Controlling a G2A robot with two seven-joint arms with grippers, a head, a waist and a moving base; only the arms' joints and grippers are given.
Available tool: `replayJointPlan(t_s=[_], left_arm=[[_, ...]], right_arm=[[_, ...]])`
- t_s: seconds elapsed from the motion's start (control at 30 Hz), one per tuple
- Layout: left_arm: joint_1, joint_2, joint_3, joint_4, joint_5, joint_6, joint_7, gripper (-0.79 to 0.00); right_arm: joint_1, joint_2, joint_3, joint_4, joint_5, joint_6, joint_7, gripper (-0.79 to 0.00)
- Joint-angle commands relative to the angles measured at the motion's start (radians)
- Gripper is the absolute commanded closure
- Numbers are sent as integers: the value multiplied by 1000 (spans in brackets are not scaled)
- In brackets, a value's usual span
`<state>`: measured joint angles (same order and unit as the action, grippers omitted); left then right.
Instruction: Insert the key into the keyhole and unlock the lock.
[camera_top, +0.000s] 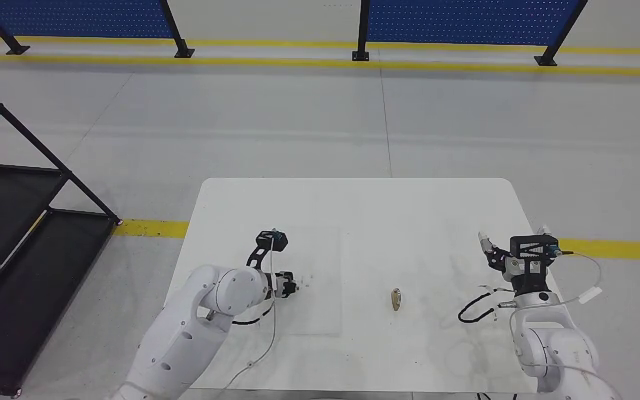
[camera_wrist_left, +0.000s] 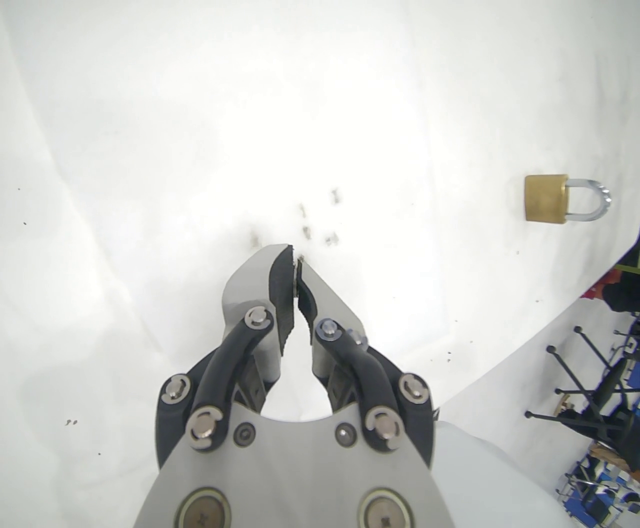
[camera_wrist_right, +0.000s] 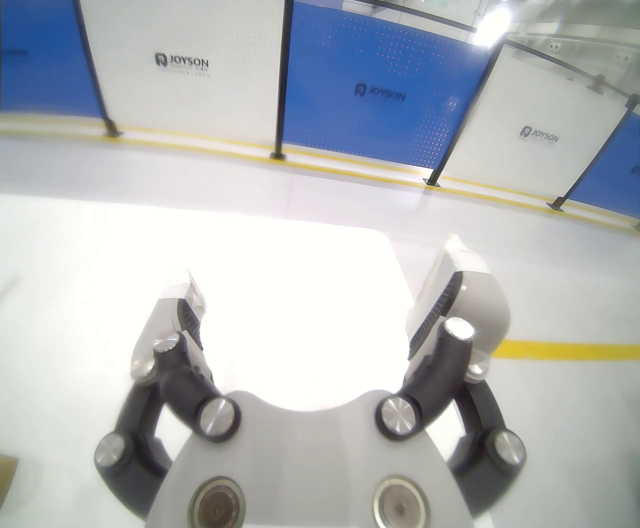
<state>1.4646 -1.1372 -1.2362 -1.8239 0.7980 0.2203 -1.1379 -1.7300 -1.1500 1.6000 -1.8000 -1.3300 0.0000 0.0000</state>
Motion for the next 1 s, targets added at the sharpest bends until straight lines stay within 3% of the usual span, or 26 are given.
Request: replayJointPlan(t_s=[0.0, 0.2, 0.43, 0.7, 0.97], left_arm=[[-2, 1, 0, 4, 0, 1, 2, 0], [5, 6, -10, -29, 21, -5, 13, 0], [51, 13, -64, -147, -19, -16, 50, 0], [147, 14, -217, -189, -388, -105, 154, 0], [227, 13, -381, -45, -962, -327, 131, 0]], right_arm=[[0, 0, 0, 0, 0, 0, 0, -785], [0, 0, 0, 0, 0, 0, 0, -785], [0, 0, 0, 0, 0, 0, 0, -785], [0, 0, 0, 0, 0, 0, 0, -785], [0, 0, 0, 0, 0, 0, 0, -785]])
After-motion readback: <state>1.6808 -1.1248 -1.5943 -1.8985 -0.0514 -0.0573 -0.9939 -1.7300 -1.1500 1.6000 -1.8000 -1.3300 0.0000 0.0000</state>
